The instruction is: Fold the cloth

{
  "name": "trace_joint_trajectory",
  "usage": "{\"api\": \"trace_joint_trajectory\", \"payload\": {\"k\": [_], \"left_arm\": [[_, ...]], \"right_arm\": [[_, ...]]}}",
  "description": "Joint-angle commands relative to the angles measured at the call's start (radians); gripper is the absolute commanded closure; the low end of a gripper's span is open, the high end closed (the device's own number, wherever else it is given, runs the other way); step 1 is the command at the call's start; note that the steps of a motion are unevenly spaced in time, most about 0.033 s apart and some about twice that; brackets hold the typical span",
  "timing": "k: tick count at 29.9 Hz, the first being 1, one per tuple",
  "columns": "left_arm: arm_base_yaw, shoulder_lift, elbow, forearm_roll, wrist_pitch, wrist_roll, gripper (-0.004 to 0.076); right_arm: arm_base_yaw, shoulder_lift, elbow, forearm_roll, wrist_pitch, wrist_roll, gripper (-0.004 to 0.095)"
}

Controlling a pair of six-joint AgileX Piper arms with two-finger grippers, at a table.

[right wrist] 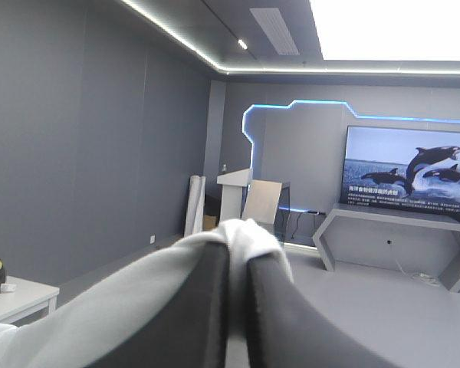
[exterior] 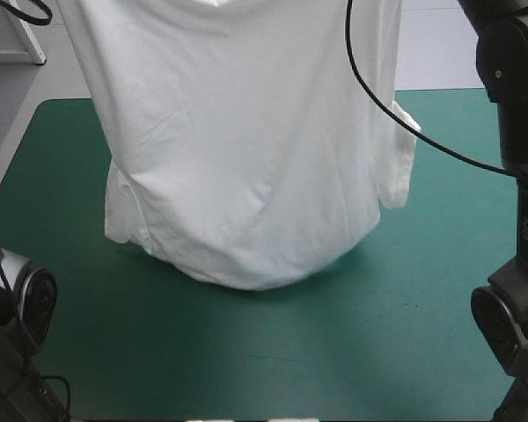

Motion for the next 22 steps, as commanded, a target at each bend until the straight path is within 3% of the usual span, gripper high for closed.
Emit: {"api": "trace_joint_trajectory", "payload": {"k": [1,7,9,13,17,22], "left_arm": [[-0.002,-0.045,-0.018,0.013,-0.100,0.017,0.0732],[-0.002,-0.041,-0.018,0.014,-0.079,0.066,0.0732],[-0.002,-0.033,-0.018,0.014,-0.041,0.066,0.0732],[-0.002,-0.003,0.027,0.014,0.142,0.093,0.0732],[-0.002,0.054,0.165,-0.015,0.270,0.093,0.0732],[-0.002,0.160,0.329,-0.069,0.439,0.068,0.0732]], "right_arm": [[-0.005,-0.044,-0.020,-0.038,-0.178,0.003,0.0923],[-0.005,-0.044,-0.020,-0.086,-0.140,0.017,0.0923],[-0.005,-0.041,-0.020,-0.124,-0.037,0.031,0.0923],[-0.005,-0.016,-0.015,-0.249,0.271,0.120,0.0923],[-0.009,0.073,0.048,-0.381,0.554,0.215,0.0923],[-0.034,0.200,0.186,-0.295,0.711,0.215,0.0927]]}}
